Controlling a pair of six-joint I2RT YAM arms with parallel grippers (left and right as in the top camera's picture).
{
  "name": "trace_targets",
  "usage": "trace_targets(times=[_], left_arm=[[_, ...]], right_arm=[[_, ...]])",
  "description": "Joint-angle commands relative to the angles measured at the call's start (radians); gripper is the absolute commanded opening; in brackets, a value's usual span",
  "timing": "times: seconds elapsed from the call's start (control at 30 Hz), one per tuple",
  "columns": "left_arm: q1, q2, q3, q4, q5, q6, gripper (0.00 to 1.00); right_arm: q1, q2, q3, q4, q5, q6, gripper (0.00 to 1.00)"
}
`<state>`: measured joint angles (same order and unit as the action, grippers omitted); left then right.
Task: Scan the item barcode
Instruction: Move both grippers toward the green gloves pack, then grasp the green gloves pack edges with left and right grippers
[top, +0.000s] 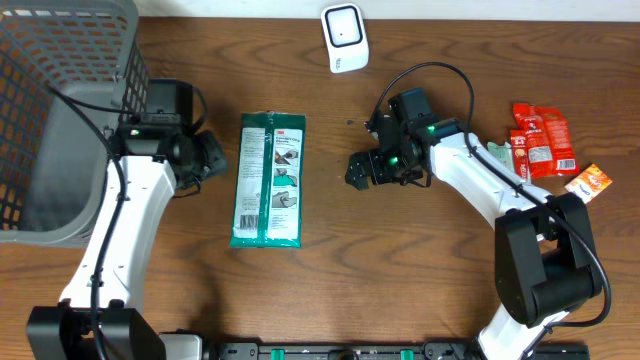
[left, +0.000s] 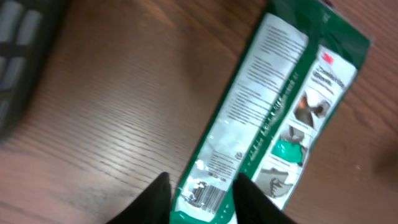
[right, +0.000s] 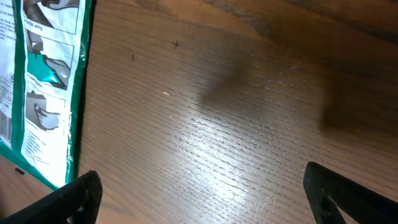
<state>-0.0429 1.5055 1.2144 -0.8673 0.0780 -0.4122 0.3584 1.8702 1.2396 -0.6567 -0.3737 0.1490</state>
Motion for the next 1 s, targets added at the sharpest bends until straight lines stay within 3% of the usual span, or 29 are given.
trace_targets(times=[0.0, 0.3, 0.37, 0.4, 0.47, 0.97], left_arm=[[-0.044, 0.010, -0.037, 0.008, 0.015, 0.043, 0.32], [-0.092, 0.084, -0.042, 0.053, -0.019, 0.124, 0.31], [-0.092, 0.116, -0.042, 0.058, -0.058, 0.124, 0.22], [-0.092, 0.143, -0.042, 0.066, -0.068, 0.124, 0.13], [-0.093, 0.184, -0.042, 0.077, -0.063, 0.123, 0.07], [-0.096, 0.429, -0.042, 0.205, -0.067, 0.131, 0.08]], right_arm=[[0.009, 0.006, -0.006, 0.003, -0.013, 0.008, 0.99], [0.010, 0.006, -0.006, 0.003, -0.013, 0.007, 0.99], [0.010, 0.006, -0.006, 0.003, -0.013, 0.007, 0.99], [0.010, 0.006, -0.006, 0.003, -0.013, 0.007, 0.99], [0.010, 0.006, -0.006, 0.004, -0.013, 0.007, 1.00], [0.010, 0.006, -0.006, 0.009, -0.013, 0.046, 0.99]])
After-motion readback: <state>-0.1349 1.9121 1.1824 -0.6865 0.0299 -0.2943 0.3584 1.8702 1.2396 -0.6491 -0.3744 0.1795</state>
